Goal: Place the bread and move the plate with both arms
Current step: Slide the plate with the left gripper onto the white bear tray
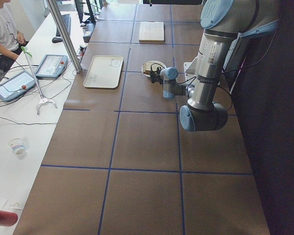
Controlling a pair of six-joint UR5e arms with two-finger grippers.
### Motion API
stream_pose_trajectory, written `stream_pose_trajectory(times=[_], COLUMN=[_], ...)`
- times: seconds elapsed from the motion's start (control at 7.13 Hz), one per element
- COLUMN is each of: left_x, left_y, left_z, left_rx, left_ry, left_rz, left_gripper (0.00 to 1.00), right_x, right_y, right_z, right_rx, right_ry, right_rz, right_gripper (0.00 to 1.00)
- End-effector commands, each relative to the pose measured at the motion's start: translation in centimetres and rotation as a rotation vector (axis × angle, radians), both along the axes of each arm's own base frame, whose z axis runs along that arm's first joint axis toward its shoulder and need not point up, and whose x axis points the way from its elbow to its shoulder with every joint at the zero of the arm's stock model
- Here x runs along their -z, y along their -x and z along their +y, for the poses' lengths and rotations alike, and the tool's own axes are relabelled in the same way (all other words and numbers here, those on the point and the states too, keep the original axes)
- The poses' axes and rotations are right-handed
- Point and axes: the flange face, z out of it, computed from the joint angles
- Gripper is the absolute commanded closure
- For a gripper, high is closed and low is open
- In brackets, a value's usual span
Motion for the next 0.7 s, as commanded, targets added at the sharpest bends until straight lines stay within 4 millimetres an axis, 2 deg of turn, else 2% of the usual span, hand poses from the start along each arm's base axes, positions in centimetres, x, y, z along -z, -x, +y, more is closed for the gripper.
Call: stream_pose_trajectory(times=[0.0, 0.56], left_x=[0.7, 1.8], left_y=[0.7, 2.9], left_z=[0.0, -1.0], left_rx=[0.002, 0.094], left_ry=[0.038, 0.017], left_rz=[0.079, 0.217], left_gripper=[1.0, 1.0], right_x=[0.0, 0.0], right_y=[0.0, 0.0], right_z=[0.0, 0.0], right_rx=[0.0, 0.0], right_ry=[0.0, -0.002], right_rz=[0.0, 0.001], right_gripper=[0.0, 0.0])
